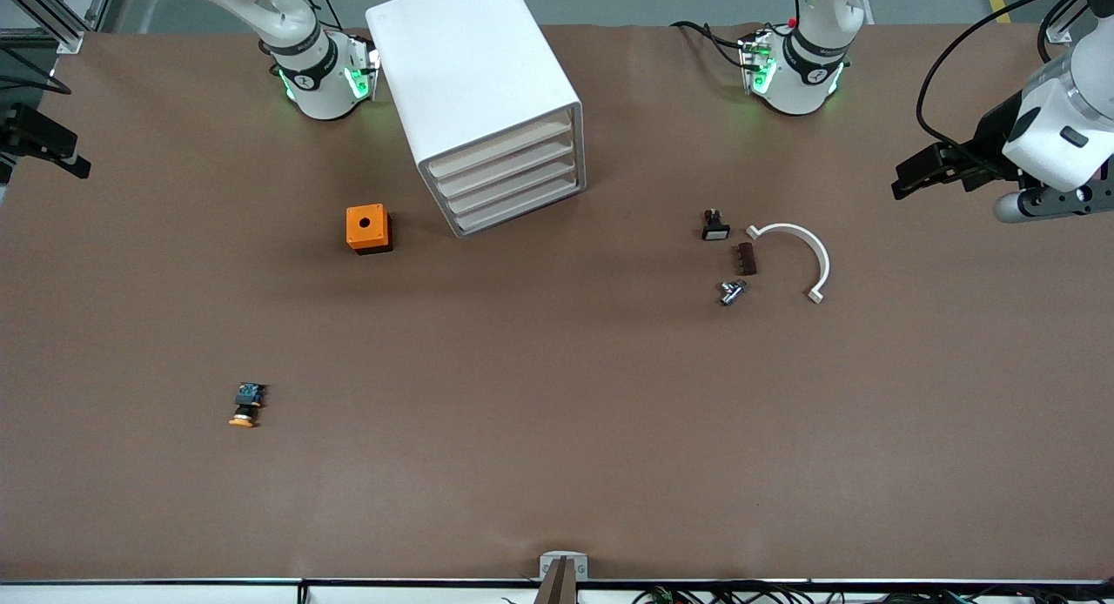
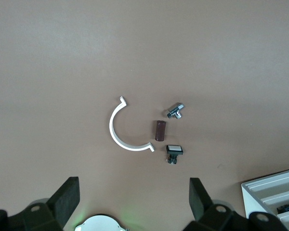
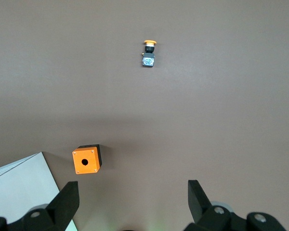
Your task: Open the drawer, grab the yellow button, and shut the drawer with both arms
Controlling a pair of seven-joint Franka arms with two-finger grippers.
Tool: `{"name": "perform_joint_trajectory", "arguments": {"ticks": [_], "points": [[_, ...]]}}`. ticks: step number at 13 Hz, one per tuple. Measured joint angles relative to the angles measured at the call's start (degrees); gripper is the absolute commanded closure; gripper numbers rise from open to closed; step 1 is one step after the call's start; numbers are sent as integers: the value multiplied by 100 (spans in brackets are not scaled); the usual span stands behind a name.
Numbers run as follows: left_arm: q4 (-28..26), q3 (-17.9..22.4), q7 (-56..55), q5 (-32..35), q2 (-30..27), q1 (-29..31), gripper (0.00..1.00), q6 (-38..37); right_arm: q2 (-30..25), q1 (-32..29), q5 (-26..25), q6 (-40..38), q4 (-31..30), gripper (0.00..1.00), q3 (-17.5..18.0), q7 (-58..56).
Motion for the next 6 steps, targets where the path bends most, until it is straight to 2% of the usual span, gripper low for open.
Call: {"name": "perform_joint_trajectory", "arguments": {"ticks": [6], "points": [[-21,-9,4,122,0,-3,0,178,-8,109,2,0,0,0,-1,240]]}}
